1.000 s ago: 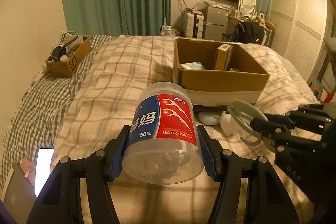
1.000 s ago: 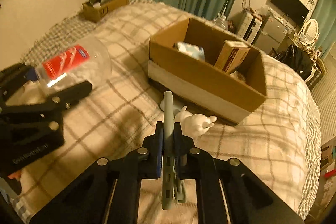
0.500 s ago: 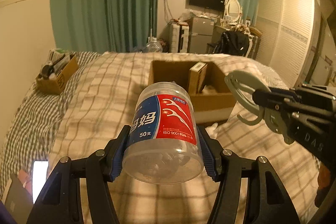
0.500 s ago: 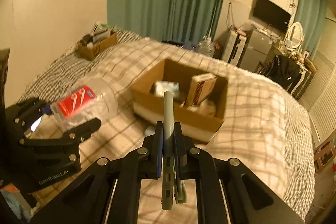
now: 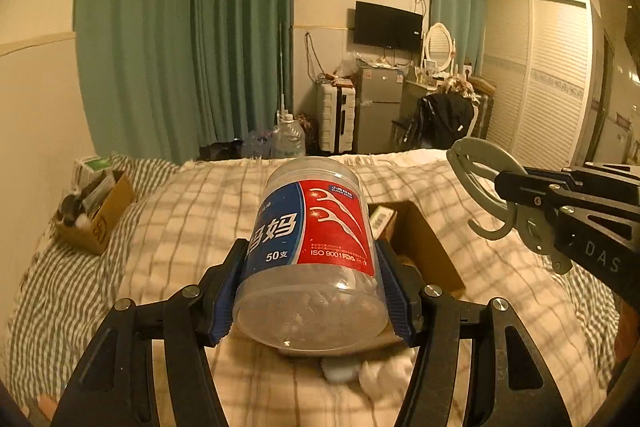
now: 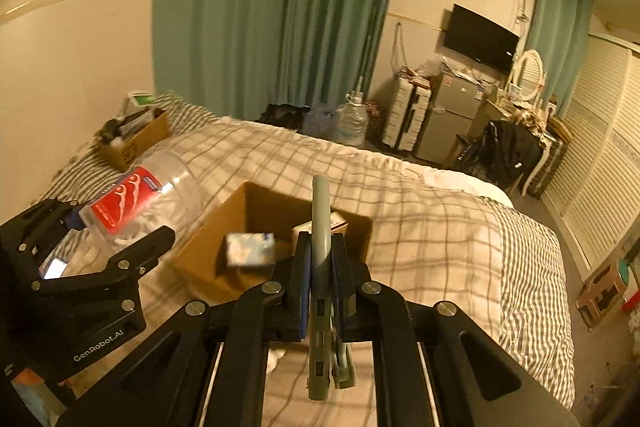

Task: Organize objects
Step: 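Carry jar and grey-green tool over the box and release both inside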

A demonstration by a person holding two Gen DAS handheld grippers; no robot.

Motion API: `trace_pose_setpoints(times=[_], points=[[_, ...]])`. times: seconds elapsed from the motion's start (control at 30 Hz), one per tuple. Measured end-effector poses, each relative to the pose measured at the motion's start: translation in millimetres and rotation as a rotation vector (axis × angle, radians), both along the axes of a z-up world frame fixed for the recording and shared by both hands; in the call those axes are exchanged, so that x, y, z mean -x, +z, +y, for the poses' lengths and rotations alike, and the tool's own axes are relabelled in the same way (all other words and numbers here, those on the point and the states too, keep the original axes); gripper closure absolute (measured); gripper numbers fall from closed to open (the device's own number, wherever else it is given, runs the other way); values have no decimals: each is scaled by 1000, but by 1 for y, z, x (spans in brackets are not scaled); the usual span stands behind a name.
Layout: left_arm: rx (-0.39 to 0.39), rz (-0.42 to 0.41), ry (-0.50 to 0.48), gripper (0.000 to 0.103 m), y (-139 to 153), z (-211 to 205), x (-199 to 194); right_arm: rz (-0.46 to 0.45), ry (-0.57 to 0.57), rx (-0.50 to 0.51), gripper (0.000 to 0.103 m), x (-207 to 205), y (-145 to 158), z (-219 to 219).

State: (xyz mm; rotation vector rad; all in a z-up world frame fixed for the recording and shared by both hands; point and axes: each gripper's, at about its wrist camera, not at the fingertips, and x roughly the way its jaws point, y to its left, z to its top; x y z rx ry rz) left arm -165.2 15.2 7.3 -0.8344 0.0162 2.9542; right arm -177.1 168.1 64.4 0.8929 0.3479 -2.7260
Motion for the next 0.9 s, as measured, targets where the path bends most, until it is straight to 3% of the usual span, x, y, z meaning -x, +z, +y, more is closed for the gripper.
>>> trace_pose_setpoints(times=[0.2,0.43,0.63,0.9], points=[[-16,-16,-14,40,-17,0,43,-49,-47,4,95,50,-16,9],[-8,-74,-39,40,-53,13,78,-171,-92,-8,95,104,-75,12],[0,-115,-53,40,-77,17,99,-226,-67,-3,95,127,-111,7],[-36,-136,-15,40,-93,2,109,-210,-19,64,95,131,-129,-3]])
